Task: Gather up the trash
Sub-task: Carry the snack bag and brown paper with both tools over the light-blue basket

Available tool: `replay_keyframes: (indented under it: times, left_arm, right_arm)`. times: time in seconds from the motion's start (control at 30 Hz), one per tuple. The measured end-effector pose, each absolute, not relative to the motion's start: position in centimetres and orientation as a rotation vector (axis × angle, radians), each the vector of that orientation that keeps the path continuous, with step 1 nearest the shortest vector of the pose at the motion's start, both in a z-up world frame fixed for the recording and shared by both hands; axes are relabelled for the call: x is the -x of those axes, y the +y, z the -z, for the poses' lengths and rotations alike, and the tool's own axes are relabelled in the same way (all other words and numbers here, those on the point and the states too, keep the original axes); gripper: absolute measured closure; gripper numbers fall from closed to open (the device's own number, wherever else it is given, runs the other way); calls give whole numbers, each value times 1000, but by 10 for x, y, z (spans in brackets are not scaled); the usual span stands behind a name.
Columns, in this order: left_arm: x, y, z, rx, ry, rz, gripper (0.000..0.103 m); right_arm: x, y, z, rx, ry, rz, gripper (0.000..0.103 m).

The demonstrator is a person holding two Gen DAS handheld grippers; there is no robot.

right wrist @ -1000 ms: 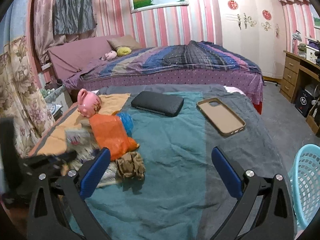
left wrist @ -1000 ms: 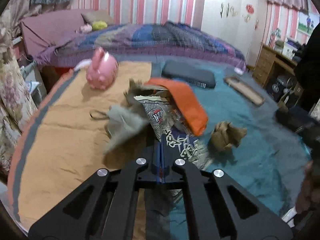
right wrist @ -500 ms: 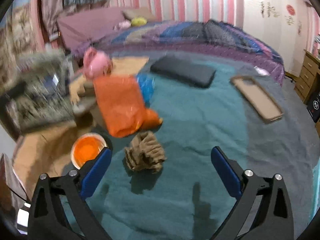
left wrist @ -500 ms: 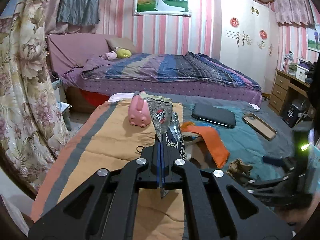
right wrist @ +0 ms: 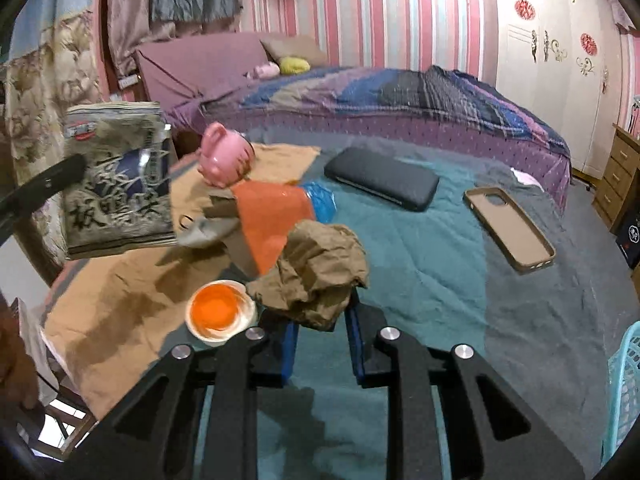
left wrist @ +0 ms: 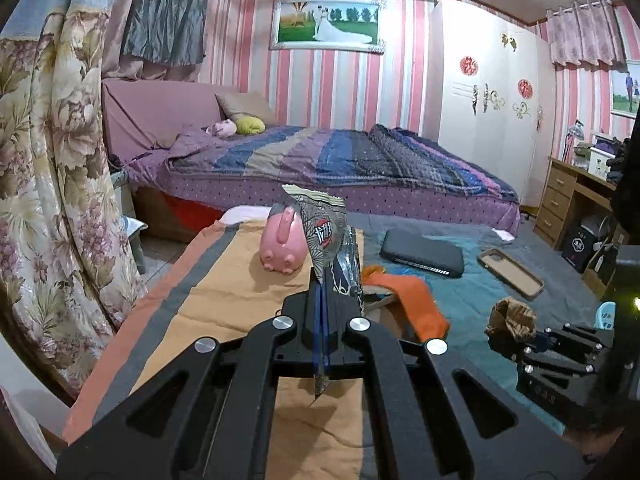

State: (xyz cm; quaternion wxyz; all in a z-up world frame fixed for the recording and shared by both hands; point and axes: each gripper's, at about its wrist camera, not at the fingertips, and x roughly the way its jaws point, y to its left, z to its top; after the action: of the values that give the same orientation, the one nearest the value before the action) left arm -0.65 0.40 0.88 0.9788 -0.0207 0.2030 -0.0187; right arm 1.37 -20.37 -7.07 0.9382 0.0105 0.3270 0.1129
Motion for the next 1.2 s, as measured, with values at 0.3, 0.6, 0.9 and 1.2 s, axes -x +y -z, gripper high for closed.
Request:
replay_keyframes:
  times: [0.3, 0.6, 0.9, 1.2]
  left_arm:
    - [27, -11, -32, 17, 333, 34, 103]
    - [44, -43, -54, 43, 273, 116, 103]
    - [48, -91, -60, 40, 275, 230, 103]
    - [52, -146, -58, 19, 295, 339, 103]
  right_arm:
    - [9, -210, 49, -21, 596, -237, 81]
    - [19, -254, 33, -69, 553, -172, 81]
    - [38, -312, 12, -115, 488, -88, 81]
    - [61, -365, 1, -122, 445, 56, 81]
